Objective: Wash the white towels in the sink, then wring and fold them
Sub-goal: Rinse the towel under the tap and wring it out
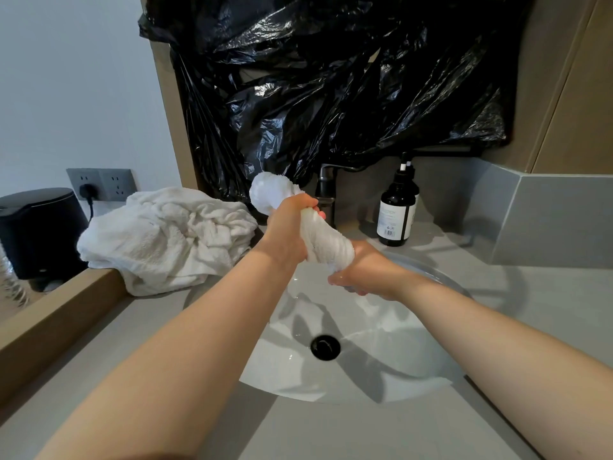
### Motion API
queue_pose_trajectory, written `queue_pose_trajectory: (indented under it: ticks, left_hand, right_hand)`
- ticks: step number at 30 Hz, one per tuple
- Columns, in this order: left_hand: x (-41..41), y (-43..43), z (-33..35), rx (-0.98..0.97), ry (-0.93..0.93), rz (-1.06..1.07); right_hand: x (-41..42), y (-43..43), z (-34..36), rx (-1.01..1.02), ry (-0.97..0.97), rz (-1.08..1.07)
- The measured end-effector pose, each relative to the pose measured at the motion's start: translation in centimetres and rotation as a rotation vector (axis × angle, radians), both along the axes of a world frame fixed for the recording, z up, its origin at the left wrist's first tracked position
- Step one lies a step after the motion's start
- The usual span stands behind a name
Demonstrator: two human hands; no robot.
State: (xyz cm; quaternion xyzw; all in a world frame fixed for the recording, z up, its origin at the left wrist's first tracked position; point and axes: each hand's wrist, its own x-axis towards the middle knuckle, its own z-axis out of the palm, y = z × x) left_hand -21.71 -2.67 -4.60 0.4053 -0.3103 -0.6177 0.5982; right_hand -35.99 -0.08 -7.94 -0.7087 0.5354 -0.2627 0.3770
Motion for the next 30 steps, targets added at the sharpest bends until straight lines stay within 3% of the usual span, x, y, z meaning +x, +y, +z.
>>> queue_pose_trajectory:
  ticks: [11, 14, 19, 30]
  left_hand:
    - [-0.2, 0.9, 0.2, 0.129, -0.098, 0.132]
    - [-0.9, 1.5, 0.5, 0.106, -0.074, 0.121]
    - [-1.7, 1.9, 0.1, 0.014, -0.083, 0.316]
    - [-1.8, 0.9, -2.9, 0.047, -0.103, 0.463]
  right_hand:
    - [1.3, 0.3, -0.9, -0.180, 0.059, -0.052]
    - [1.4, 0.3, -1.3, -0.245, 0.106, -0.083]
    - [1.1, 0.3, -2.3, -0.306, 0.198, -0.124]
    - [1.7, -0.5, -4.1, -0.421, 0.591, -0.111]
